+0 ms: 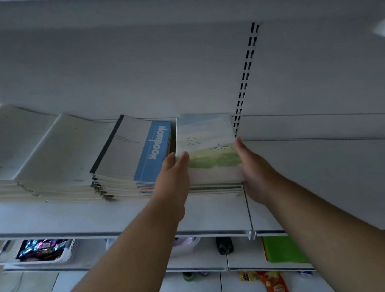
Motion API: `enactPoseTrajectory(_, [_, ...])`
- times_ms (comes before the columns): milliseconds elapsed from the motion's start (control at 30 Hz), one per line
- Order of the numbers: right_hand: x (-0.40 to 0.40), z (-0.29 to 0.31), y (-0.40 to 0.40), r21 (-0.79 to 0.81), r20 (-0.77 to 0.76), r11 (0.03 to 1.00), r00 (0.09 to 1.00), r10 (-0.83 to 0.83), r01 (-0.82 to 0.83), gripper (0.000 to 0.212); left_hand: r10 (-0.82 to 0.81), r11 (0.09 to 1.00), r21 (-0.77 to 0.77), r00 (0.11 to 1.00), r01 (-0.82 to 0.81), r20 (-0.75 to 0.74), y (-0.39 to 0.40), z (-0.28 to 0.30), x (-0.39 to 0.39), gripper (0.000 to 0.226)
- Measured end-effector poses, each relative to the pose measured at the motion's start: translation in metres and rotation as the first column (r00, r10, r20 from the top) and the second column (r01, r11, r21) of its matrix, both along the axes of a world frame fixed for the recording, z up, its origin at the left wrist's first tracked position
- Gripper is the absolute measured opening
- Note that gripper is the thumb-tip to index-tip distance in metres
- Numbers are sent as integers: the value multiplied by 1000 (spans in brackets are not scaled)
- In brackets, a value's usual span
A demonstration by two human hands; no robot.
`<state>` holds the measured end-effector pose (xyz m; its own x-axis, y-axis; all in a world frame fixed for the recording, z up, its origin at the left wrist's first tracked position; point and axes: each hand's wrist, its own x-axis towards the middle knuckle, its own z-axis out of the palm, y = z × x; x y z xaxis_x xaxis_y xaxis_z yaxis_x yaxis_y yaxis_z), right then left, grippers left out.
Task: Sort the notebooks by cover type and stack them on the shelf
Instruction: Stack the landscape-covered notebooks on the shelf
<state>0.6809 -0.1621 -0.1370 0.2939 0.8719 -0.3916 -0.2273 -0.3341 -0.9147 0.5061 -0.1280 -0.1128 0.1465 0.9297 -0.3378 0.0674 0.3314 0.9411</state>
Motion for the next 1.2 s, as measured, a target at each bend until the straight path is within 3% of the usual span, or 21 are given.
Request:
enactPoseTrajectory(100, [11, -7, -10, 42, 88, 996, 993, 78, -82, 114, 30, 1000, -5, 999, -30, 43, -6, -2, -3, 50])
enactPoseTrajectory(167, [1, 4, -25, 12, 284, 983, 943, 172, -183, 106, 4, 1000, 20, 1000, -4, 0, -19, -10, -7, 52])
enactPoseTrajectory(300, [7, -15, -41, 38, 644, 937, 726, 243, -348, 88, -43, 976, 199, 975, 87, -218, -43, -30, -13, 30])
enactPoseTrajectory(400, [9, -28, -40, 46, 771, 948, 614, 167, -316, 81, -45, 934, 311, 923, 174, -382, -43, -45, -14, 43])
enactPoseTrajectory(467, [6, -31, -40, 73, 793, 961, 600, 105, -265, 73, -16, 922, 341, 895, 186, -445, -42, -55, -16, 46])
enactPoseTrajectory(633, [6, -31, -38, 99, 772, 971, 632, 62, -216, 65, 88, 940, 317, 812, 123, -577, -35, -70, -13, 22])
enactPoseTrajectory(833, [-2, -36, -36, 107, 821, 977, 570, 16, -182, 57, 181, 931, 360, 793, 52, -582, -30, -66, -13, 19])
enactPoseTrajectory(1033, [-5, -36, -39, 130, 810, 968, 586, 22, -215, 54, 145, 931, 353, 800, 89, -583, -29, -64, -16, 23])
enactPoseTrajectory(1133, [-3, -32, -39, 118, 806, 976, 592, 14, -184, 50, 129, 910, 403, 860, 94, -493, -35, -65, -17, 33])
enactPoseTrajectory(1200, [-2, -32, -38, 117, 787, 983, 618, -4, -143, 50, 146, 887, 448, 855, 109, -497, -33, -65, -19, 35])
